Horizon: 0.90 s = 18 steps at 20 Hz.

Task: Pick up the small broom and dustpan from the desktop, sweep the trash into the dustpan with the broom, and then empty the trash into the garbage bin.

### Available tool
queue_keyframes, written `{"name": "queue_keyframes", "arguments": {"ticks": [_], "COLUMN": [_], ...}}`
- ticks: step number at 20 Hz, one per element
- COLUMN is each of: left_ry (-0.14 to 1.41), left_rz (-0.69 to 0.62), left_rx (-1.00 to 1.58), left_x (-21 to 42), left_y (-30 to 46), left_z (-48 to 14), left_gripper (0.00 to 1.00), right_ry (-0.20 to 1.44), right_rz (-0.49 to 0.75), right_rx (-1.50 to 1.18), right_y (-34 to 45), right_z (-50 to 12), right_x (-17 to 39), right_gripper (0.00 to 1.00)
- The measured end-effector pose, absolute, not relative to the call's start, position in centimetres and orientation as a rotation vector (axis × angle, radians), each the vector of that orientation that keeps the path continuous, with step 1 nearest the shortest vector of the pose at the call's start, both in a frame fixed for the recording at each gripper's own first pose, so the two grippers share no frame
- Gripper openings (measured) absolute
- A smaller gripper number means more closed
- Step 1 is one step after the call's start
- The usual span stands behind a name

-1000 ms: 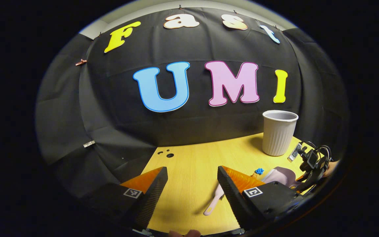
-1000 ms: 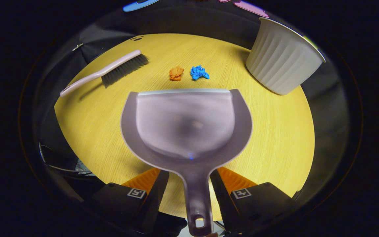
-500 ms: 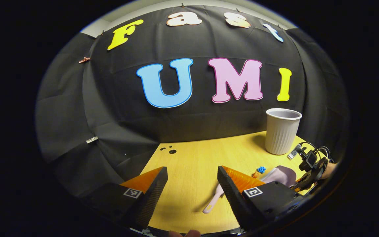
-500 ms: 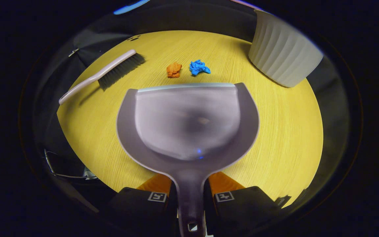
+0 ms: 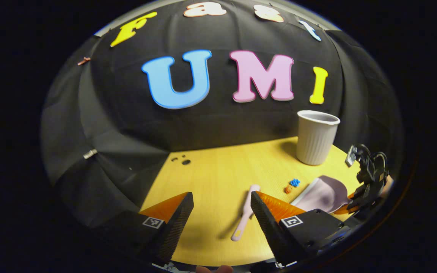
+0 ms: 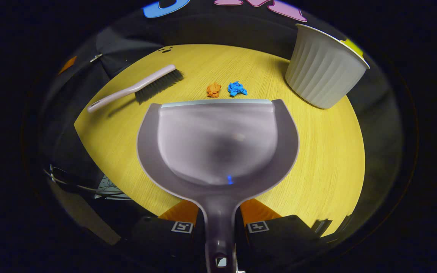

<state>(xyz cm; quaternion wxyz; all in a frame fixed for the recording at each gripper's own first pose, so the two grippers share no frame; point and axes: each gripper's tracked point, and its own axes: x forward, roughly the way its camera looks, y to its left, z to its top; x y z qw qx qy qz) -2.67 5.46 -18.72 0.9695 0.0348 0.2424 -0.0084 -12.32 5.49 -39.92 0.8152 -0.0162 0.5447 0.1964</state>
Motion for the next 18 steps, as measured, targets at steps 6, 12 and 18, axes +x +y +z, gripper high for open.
{"name": "queue_keyframes", "arguments": {"ticks": [6,12,18], "left_ry": [0.850,1.046,1.124], "left_rz": [-0.165,-0.243,-0.293], "left_rx": [-0.068,0.073,0.101], "left_x": [-1.2,2.3,4.0], "left_y": [2.6,1.7,0.4], "left_z": [-29.6,-37.6,-40.4], "left_gripper": [0.90,0.84,0.75], "right_ry": [1.154,1.201,1.233], "right_rz": [0.355,0.277,0.242], "right_rx": [-0.014,0.027,0.044], "right_y": [3.3,1.5,1.2], "right_z": [-37.3,-36.8,-37.1], "right_x": [-14.2,-16.4,-16.7], "right_gripper": [0.37,0.37,0.34]}}
